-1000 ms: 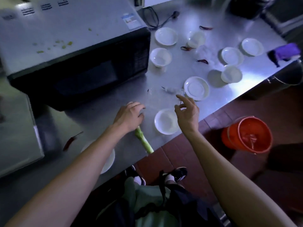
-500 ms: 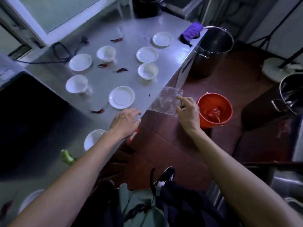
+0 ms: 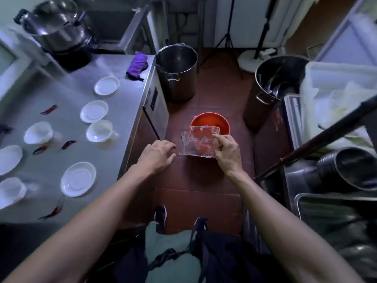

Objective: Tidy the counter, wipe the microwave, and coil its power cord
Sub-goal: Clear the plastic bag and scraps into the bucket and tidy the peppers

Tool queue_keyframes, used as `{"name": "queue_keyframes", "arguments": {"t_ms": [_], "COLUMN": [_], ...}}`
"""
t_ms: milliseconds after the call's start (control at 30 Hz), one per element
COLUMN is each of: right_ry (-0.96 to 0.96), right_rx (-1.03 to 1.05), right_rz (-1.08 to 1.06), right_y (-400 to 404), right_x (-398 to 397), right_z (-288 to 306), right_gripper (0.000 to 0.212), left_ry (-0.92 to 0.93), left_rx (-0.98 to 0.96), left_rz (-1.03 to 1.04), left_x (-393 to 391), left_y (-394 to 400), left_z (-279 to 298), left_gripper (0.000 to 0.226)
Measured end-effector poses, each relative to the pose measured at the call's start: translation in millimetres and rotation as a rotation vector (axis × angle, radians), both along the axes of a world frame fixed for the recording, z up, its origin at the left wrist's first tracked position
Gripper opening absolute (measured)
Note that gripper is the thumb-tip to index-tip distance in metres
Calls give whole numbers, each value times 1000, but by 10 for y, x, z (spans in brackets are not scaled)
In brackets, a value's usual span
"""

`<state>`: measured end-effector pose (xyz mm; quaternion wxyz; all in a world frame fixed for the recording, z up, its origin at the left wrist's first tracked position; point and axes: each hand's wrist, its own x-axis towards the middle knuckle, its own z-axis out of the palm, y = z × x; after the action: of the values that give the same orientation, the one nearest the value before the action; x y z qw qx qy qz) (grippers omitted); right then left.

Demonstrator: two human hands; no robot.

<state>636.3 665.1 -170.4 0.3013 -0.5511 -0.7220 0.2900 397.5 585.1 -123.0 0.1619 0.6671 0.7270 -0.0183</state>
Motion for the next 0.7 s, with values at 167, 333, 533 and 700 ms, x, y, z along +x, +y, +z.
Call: {"name": "queue_keyframes", "arguments": {"t_ms": [167,333,533,700], "right_ry": [-82,-156,-274,-357], "right_rx": [-52,-97,-147,-203], "right_rz": [-89,-135,-117,-67], "right_y": [107,288,742,1255], "right_x": [380,533,430,126], "right_z": [-128,-240,-422,-560], "right_gripper": [42,44,44,38], "left_ry": [-25,-51,-90,-158], "left_rx": [-46,-82,-126,-161], "left_rz": [-97,-178,-221,-184], "left_x": [270,311,118,-230], "left_y": [382,795,1457,2051], "left_z": [-111,-304,-665,-929], "left_gripper": [40,37,37,39]}}
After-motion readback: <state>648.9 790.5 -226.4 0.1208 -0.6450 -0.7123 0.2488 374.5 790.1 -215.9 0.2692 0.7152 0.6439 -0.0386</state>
